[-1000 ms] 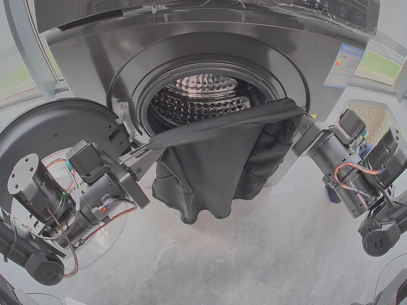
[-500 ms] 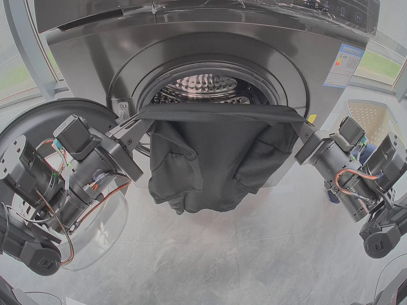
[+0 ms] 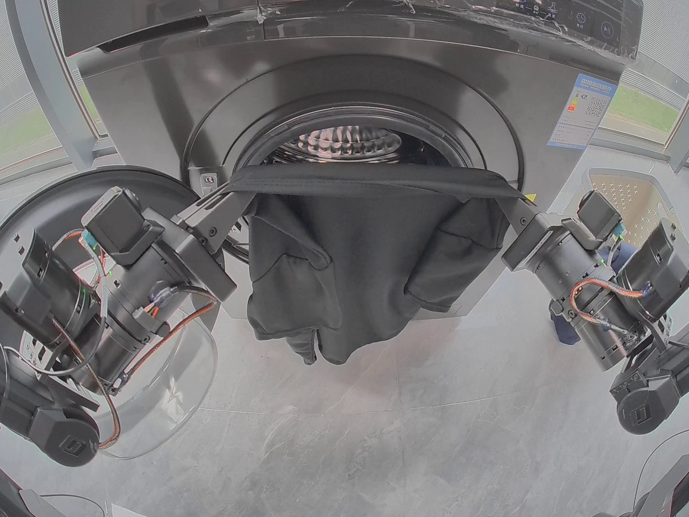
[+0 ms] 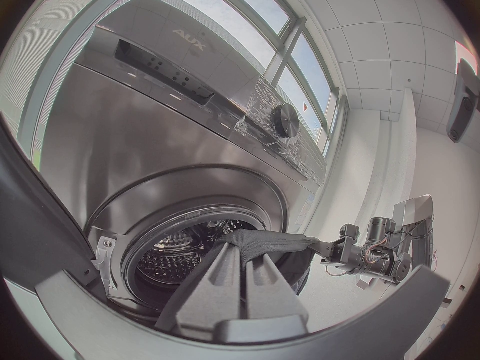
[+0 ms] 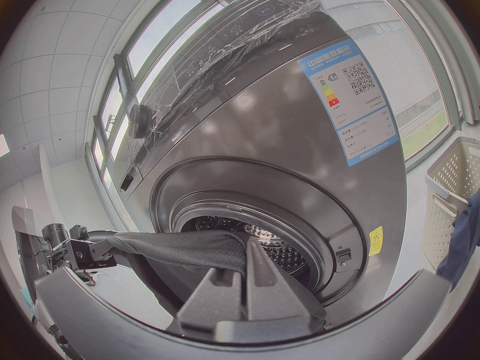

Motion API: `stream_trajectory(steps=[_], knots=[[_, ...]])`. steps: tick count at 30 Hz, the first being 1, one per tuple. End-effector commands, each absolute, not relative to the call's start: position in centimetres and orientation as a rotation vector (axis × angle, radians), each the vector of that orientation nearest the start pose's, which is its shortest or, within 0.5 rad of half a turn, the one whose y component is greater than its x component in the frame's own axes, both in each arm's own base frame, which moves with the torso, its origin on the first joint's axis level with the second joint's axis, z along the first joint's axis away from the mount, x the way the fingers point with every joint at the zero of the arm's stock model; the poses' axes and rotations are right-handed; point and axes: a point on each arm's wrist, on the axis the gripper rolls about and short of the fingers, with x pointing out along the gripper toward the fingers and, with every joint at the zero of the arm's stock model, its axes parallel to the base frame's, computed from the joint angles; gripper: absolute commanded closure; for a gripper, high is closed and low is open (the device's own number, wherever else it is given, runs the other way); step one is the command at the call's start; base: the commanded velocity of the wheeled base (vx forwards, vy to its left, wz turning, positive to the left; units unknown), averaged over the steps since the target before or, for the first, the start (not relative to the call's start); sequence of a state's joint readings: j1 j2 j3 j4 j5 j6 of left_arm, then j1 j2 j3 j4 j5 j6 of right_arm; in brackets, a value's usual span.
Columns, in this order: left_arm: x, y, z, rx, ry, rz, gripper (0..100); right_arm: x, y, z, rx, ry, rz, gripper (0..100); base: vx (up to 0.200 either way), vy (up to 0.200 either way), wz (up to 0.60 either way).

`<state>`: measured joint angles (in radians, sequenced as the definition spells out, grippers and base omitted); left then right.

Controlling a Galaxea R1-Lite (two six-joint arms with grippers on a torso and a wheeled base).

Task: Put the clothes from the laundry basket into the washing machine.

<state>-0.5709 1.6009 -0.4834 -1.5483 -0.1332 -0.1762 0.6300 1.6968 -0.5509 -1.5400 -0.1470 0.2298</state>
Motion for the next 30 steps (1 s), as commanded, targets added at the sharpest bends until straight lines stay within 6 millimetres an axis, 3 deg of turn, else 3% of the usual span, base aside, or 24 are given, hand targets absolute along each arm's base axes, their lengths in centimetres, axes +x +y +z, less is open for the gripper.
stream_trajectory(steps=[1,19,30], knots=[[20.5,-13.5,21.9,-0.262,-0.368,-0.73,100,22.2,15.8,20.9,0.374,-0.313,0.519,100,0.0,0.0,0.0],[21.2,-14.0,21.1,-0.267,-0.336,-0.733,100,21.7,14.9,22.0,0.337,-0.357,0.493,100,0.0,0.0,0.0],[21.3,-14.0,21.7,-0.296,-0.35,-0.736,100,21.8,15.0,22.1,0.338,-0.363,0.494,100,0.0,0.0,0.0]])
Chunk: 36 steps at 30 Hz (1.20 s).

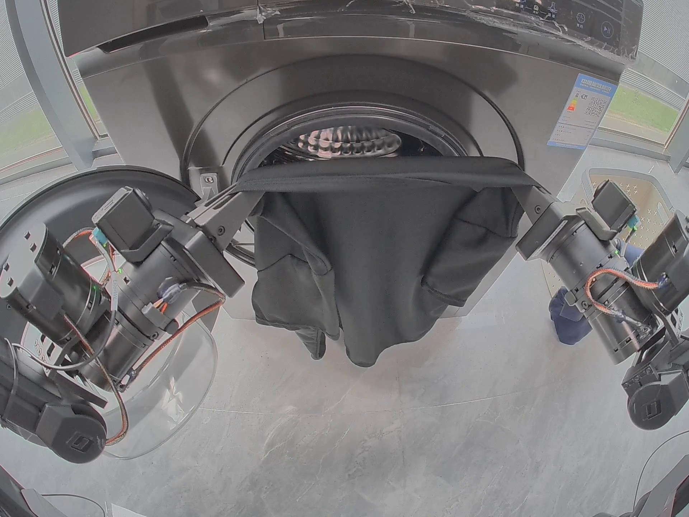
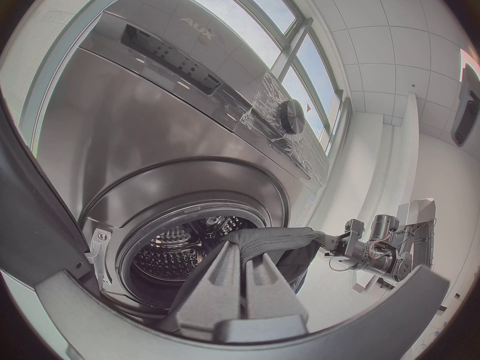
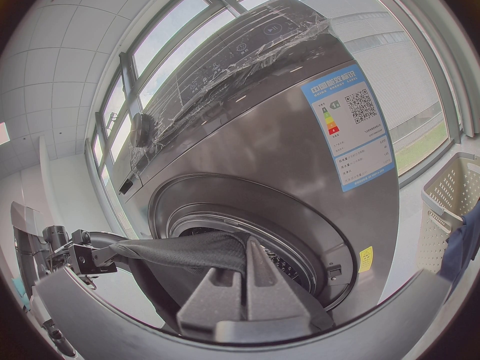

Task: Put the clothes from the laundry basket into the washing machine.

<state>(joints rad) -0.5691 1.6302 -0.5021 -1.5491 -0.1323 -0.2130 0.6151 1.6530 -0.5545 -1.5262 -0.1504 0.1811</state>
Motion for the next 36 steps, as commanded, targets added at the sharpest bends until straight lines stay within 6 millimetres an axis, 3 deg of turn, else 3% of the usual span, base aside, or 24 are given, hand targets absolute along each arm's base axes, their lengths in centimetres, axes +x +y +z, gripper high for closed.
stream_trajectory(steps=[1,8,17,20,21,27,28,31,36], knots=[[21.3,-14.0,21.7,-0.296,-0.35,-0.737,100,21.8,15.0,22.1,0.337,-0.36,0.494,100,0.0,0.0,0.0],[21.0,-14.4,21.4,-0.29,-0.334,-0.755,100,21.7,15.2,21.6,0.328,-0.338,0.503,100,0.0,0.0,0.0],[19.9,-18.0,19.9,-0.29,-0.245,-0.891,100,21.9,17.8,17.9,0.305,-0.204,0.575,100,0.0,0.0,0.0],[20.6,-18.6,19.9,-0.293,-0.247,-0.893,100,20.7,18.8,17.0,0.321,-0.15,0.636,100,0.0,0.0,0.0],[20.7,-18.7,20.0,-0.295,-0.255,-0.893,100,20.4,19.0,16.7,0.322,-0.134,0.65,0,0.0,0.0,0.0],[20.9,-19.0,20.5,-0.299,-0.27,-0.896,100,19.9,19.1,14.4,0.284,-0.04,0.658,0,0.0,0.0,0.0],[20.9,-19.0,20.6,-0.3,-0.271,-0.894,100,20.0,18.9,12.7,0.253,0.024,0.643,0,0.0,0.0,0.0],[20.8,-18.9,20.8,-0.302,-0.28,-0.896,100,20.1,18.8,10.5,0.21,0.106,0.628,0,0.0,0.0,0.0],[20.7,-18.8,21.1,-0.305,-0.291,-0.898,100,21.0,19.2,8.9,0.191,0.153,0.63,0,0.0,0.0,0.0]])
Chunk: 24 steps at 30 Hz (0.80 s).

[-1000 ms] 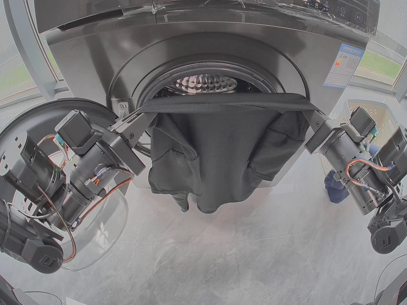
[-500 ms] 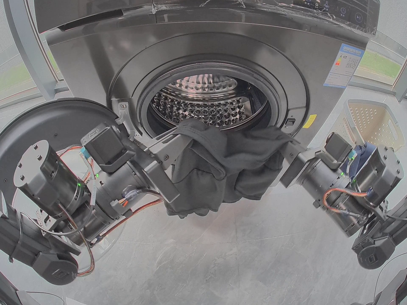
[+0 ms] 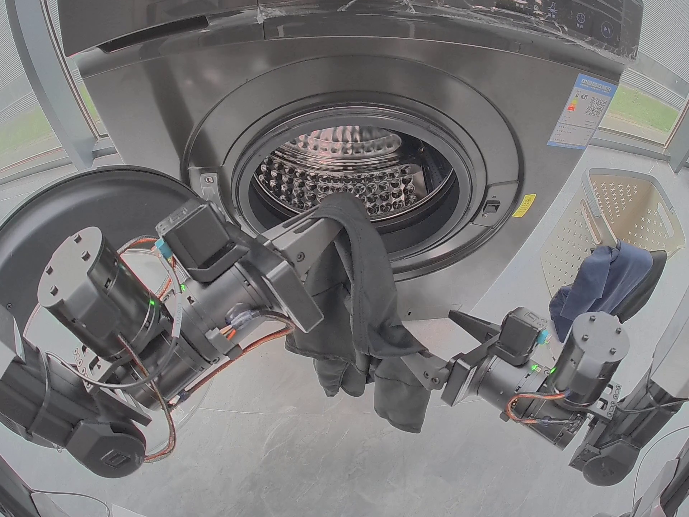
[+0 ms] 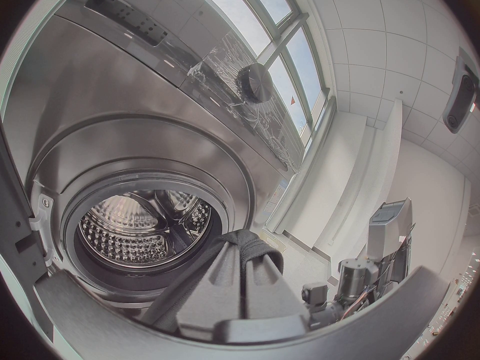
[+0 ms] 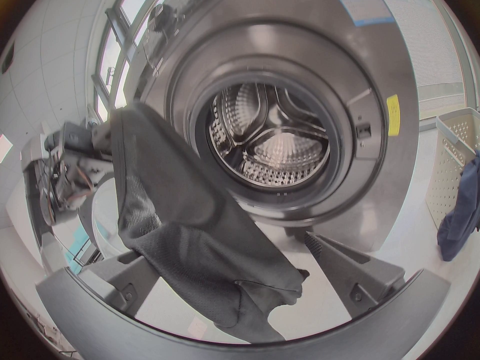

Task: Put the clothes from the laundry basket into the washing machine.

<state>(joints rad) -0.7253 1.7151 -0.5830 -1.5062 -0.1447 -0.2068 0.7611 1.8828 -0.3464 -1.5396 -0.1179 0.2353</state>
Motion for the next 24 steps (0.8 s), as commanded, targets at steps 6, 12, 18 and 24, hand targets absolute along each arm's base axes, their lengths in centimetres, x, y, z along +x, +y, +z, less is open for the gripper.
stream_trajectory(steps=[6,12,18,24], knots=[[20.4,-18.6,21.4,-0.31,-0.307,-0.902,100,22.5,20.5,8.3,0.193,0.142,0.641,0,0.0,0.0,0.0],[20.4,-18.5,21.7,-0.313,-0.321,-0.903,100,23.9,21.9,7.4,0.193,0.137,0.655,0,0.0,0.0,0.0],[19.8,-18.6,22.1,-0.321,-0.329,-0.919,100,25.5,23.2,6.5,0.182,0.117,0.661,0,0.0,0.0,0.0],[19.5,-18.9,22.1,-0.324,-0.325,-0.934,100,27.2,24.8,6.5,0.201,0.065,0.67,0,0.0,0.0,0.0]])
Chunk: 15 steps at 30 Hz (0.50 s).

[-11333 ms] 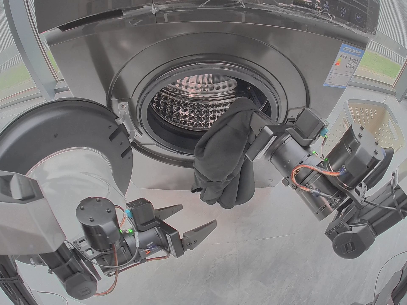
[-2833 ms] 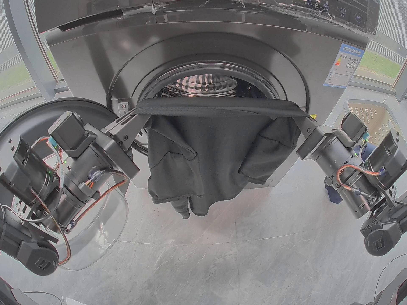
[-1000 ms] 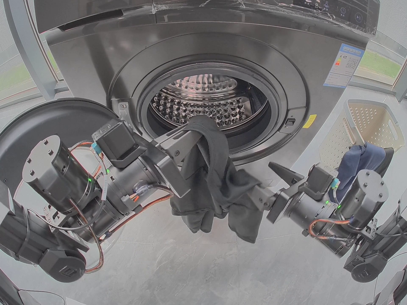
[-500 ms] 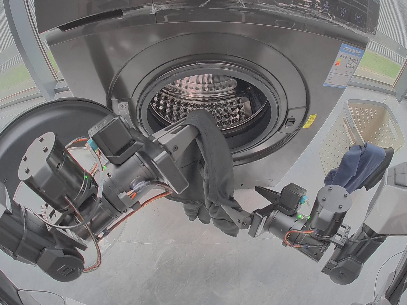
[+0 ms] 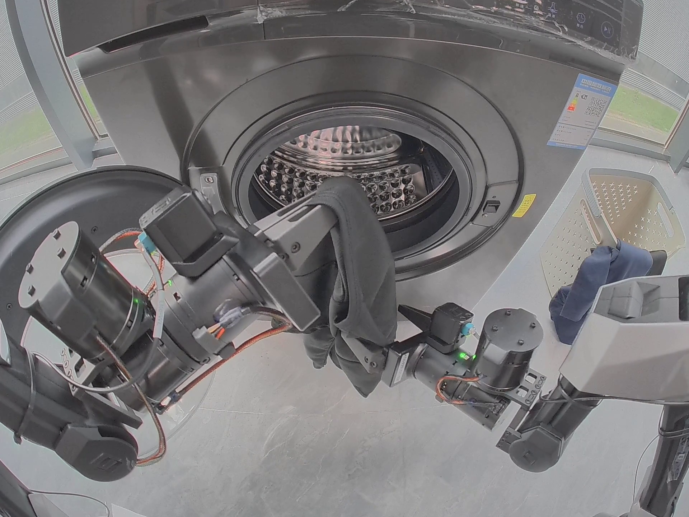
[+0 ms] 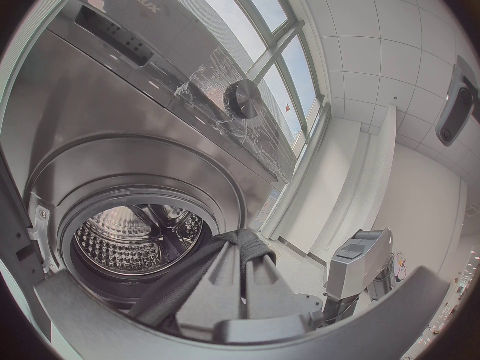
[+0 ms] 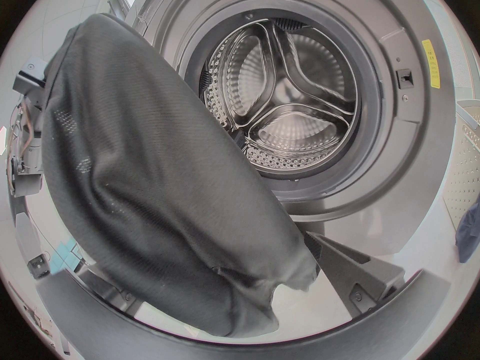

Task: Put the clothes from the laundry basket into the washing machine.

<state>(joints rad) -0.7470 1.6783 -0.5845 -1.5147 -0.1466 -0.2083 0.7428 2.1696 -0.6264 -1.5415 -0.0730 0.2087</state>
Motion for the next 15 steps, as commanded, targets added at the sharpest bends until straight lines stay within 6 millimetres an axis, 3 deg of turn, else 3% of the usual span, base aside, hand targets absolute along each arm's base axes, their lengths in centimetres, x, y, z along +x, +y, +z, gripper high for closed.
stream_trajectory(steps=[1,15], knots=[[19.5,-18.9,22.1,-0.324,-0.325,-0.934,100,27.3,24.9,6.5,0.205,0.06,0.669,0,0.0,0.0,0.0],[19.7,-18.9,22.0,-0.323,-0.323,-0.924,100,26.3,24.8,5.0,0.17,0.125,0.711,0,0.0,0.0,0.0]])
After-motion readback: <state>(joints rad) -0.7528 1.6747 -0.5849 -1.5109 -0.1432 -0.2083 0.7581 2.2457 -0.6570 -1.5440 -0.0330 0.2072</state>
